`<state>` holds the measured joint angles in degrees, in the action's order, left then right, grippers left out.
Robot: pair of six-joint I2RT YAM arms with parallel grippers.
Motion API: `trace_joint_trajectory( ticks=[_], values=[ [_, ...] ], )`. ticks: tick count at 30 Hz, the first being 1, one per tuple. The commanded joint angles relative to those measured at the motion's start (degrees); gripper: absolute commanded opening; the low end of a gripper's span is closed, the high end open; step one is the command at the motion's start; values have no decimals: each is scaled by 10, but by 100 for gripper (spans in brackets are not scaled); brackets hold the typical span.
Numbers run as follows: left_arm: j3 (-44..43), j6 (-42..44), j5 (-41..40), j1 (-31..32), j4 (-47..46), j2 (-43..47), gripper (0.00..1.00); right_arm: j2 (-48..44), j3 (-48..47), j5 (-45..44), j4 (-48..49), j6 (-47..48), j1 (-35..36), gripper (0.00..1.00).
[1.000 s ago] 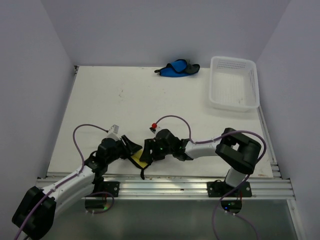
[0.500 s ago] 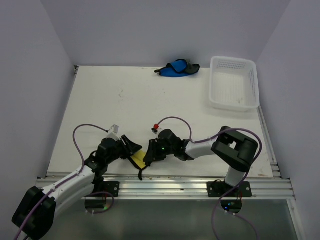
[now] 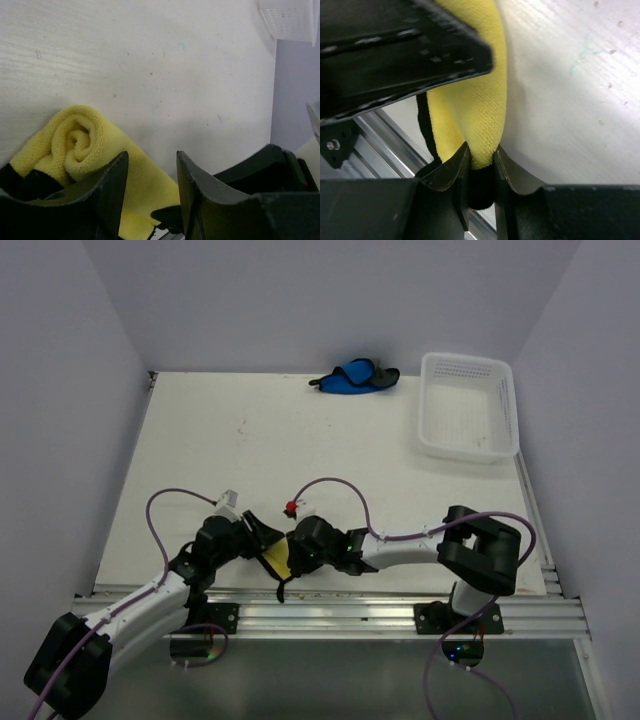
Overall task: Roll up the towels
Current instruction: Roll the towel
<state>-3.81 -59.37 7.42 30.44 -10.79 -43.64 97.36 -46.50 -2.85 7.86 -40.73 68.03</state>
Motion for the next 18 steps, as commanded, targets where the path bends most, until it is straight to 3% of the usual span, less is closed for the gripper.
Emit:
trace_joint_trajectory(
  ticks=[1, 11, 18],
  values=[
    [43, 14, -25, 1, 29, -5, 48, -4, -55, -154, -115, 69, 59, 9],
    [-35, 25, -33, 1, 68, -4, 48, 93, -213, -385, -345, 113, 156, 6],
    [-83, 30, -34, 1, 103, 15, 49, 150, -260, -469, -405, 120, 194, 0]
  ],
)
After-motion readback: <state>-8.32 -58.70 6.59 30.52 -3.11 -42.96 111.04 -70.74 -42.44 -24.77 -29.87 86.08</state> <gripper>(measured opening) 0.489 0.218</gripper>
